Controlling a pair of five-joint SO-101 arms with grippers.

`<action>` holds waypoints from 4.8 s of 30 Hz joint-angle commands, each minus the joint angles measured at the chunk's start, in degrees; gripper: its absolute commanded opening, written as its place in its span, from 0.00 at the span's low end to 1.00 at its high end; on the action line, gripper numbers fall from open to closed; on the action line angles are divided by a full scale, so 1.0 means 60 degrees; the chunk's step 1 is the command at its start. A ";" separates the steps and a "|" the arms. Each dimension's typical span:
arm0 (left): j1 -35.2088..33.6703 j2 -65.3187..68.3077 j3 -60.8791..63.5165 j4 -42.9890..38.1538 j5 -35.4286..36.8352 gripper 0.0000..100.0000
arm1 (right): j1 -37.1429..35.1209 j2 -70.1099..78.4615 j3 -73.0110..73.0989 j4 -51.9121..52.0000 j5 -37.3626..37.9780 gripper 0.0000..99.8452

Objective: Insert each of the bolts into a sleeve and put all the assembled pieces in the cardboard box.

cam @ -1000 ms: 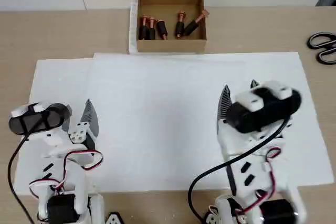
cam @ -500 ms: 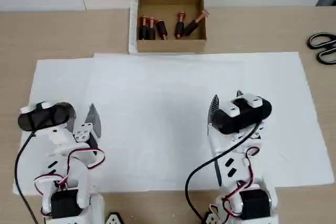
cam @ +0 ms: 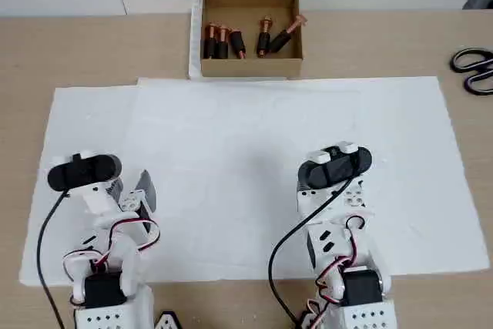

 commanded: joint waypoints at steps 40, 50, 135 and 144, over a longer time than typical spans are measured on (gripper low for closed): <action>0.0029 -0.0088 0.0007 -0.0264 -0.0015 0.17 | -0.0037 -0.0110 0.0088 0.1941 0.0029 0.19; 0.0029 -0.0088 0.0007 -0.0264 -0.0015 0.17 | -0.0037 -0.0110 0.0088 0.1941 0.0029 0.19; 0.0029 -0.0088 0.0007 -0.0264 -0.0015 0.17 | -0.0037 -0.0110 0.0088 0.1956 0.0029 0.19; 0.0029 -0.0088 0.0007 -0.0264 -0.0015 0.17 | -0.0037 -0.0110 0.0088 0.1956 0.0029 0.19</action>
